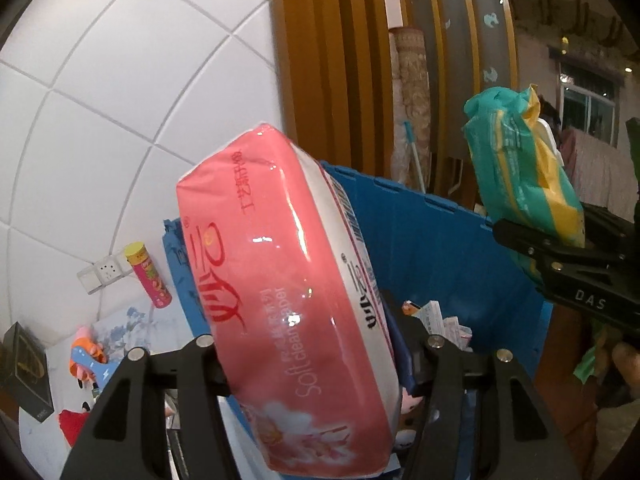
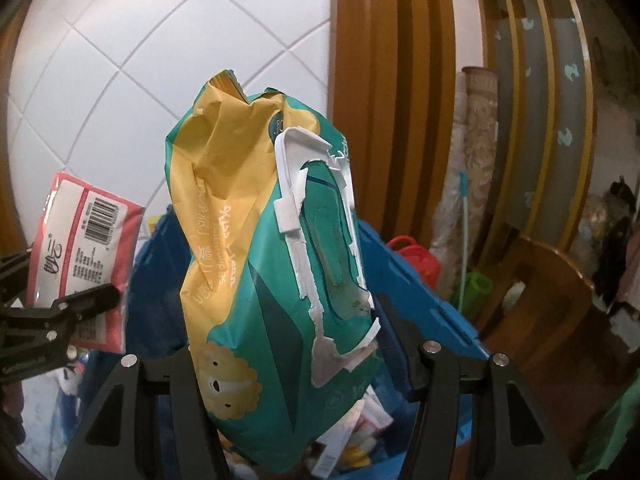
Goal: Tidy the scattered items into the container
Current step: 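Carry both packs over the blue crate and release them inside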
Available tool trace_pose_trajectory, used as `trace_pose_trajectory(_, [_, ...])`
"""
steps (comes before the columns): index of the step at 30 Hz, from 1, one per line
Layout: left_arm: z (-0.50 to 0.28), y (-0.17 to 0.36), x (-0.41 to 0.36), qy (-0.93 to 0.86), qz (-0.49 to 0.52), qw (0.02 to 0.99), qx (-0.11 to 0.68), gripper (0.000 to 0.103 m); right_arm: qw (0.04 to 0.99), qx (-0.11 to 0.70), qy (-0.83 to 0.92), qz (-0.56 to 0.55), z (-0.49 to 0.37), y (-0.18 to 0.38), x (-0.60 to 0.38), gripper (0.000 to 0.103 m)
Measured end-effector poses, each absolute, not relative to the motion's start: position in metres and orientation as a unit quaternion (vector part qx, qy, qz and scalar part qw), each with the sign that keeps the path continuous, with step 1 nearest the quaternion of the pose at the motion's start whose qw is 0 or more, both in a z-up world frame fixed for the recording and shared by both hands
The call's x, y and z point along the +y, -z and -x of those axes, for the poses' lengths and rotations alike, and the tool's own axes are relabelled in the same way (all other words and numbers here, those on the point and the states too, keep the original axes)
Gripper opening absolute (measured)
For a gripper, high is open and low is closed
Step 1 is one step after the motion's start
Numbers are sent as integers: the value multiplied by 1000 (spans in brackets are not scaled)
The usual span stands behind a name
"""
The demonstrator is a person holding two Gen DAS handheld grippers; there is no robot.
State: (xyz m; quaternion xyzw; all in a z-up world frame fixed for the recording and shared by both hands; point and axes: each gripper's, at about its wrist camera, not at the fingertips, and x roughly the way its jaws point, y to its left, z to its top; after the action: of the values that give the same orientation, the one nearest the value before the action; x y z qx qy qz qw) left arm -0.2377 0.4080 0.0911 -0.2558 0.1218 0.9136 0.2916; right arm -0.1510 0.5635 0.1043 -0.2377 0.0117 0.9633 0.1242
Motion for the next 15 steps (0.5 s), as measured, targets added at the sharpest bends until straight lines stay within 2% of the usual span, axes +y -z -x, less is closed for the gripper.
trace_pose_trajectory(1, [237,-89,411,-914,259,286,123,66,123,17,-964,237,152,-102,571,63])
trace_pose_trajectory(2, [237,-87,412,-916,258,281,124,75,122,21,-964,236,154,-99,577,77])
trace_pose_trajectory(3, [236,-87,413,-919,256,273,125,83,123,25,-963,237,154,-96,581,95])
trace_pose_trajectory(4, [234,-85,413,-921,255,268,125,85,125,25,-963,238,153,-93,583,102])
trace_pose_trajectory(15, [224,-71,393,-930,258,233,116,87,114,27,-960,253,158,-66,588,103])
